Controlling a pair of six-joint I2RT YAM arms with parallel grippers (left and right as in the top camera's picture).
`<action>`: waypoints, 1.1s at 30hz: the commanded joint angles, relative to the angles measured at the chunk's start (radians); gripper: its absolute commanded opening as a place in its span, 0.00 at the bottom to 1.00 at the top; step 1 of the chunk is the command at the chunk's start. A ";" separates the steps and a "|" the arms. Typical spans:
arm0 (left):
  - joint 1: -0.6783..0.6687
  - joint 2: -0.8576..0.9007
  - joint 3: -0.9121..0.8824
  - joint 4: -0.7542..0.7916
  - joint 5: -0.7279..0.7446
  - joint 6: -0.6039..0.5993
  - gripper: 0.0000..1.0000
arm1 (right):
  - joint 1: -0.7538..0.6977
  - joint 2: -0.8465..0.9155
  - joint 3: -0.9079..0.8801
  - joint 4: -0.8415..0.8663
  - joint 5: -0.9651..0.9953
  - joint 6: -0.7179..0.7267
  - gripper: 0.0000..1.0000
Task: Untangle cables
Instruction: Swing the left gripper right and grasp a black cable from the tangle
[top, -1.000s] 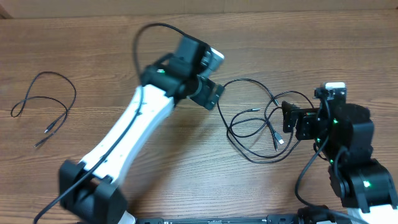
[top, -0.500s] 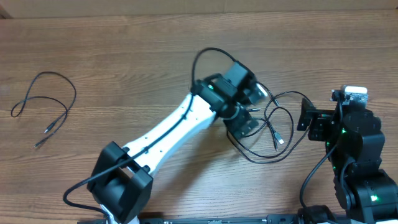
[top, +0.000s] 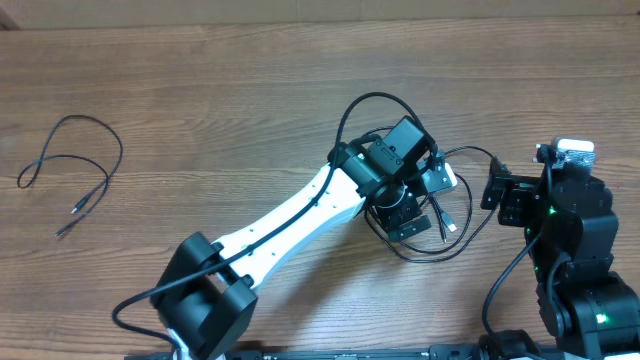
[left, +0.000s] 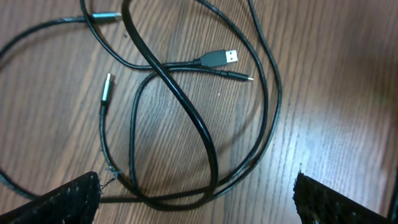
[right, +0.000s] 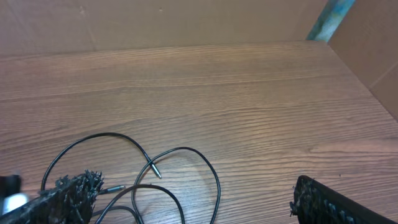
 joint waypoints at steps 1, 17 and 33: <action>-0.001 0.080 0.001 0.014 0.016 0.023 0.99 | -0.002 -0.010 0.031 -0.005 0.011 0.005 1.00; -0.001 0.163 0.001 0.116 0.015 -0.023 0.14 | -0.002 -0.010 0.031 -0.005 0.011 0.005 1.00; 0.027 0.160 0.114 0.121 -0.253 -0.226 0.04 | -0.002 -0.010 0.031 -0.012 0.011 0.004 1.00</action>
